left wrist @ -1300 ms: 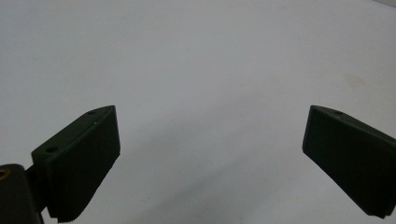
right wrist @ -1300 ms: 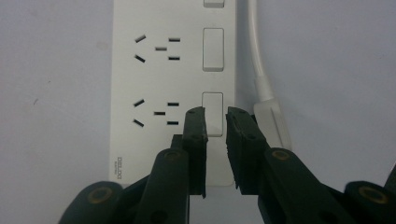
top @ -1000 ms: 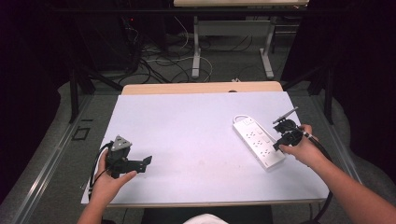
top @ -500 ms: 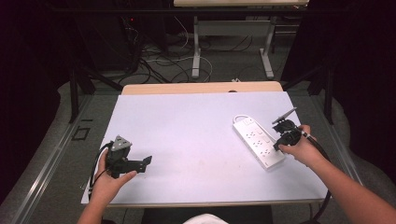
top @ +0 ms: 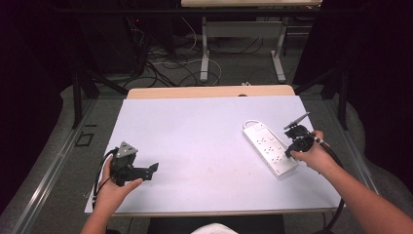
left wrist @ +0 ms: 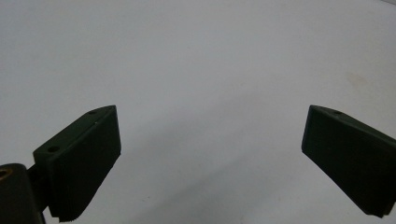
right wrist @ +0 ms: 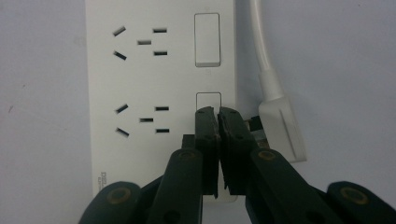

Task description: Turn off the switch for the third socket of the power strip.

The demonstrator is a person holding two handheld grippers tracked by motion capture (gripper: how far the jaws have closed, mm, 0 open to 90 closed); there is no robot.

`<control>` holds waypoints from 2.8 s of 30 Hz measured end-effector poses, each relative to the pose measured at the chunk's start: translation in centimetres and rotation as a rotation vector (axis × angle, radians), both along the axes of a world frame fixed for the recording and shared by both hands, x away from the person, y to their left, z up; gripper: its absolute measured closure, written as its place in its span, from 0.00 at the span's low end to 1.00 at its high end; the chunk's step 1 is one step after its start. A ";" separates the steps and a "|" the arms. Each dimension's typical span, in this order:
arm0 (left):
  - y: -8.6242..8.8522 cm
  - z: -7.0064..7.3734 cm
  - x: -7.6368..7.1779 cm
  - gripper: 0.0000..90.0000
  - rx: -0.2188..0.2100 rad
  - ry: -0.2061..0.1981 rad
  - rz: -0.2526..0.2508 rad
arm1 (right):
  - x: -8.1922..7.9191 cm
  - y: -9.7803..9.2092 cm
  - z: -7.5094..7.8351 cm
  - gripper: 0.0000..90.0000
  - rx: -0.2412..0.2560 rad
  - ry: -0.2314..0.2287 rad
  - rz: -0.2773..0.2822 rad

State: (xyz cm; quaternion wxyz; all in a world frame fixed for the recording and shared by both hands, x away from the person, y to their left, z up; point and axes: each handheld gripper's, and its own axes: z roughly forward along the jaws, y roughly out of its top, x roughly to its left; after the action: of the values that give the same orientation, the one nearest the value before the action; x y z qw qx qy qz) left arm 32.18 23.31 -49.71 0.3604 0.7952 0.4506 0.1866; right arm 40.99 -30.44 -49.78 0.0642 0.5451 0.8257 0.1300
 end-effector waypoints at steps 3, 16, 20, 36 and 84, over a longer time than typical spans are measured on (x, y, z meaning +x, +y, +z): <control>0.0 0.0 0.0 0.05 0.002 -0.003 0.000 | 0.0 -0.1 -0.1 0.97 0.006 -0.003 -0.003; 0.0 0.0 0.0 0.05 0.005 0.002 0.002 | -0.2 -0.4 -0.4 0.99 0.011 -0.003 -0.013; 0.0 0.0 0.0 0.05 0.009 0.003 -0.005 | -0.3 -0.5 -0.5 0.98 0.031 -0.018 -0.014; 0.0 0.0 0.0 0.05 0.000 -0.003 0.003 | -0.4 -0.6 -0.4 0.95 0.019 -0.017 -0.016; 0.2 -0.1 0.0 0.05 0.005 0.006 0.003 | 0.1 0.1 1.7 0.50 -0.001 -0.208 0.085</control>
State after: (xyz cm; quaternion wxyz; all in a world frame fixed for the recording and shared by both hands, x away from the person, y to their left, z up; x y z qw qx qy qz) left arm 32.22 23.49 -49.82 0.3568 0.7959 0.4524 0.1858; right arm 41.11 -30.34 -48.12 0.1445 0.4932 0.8370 0.1880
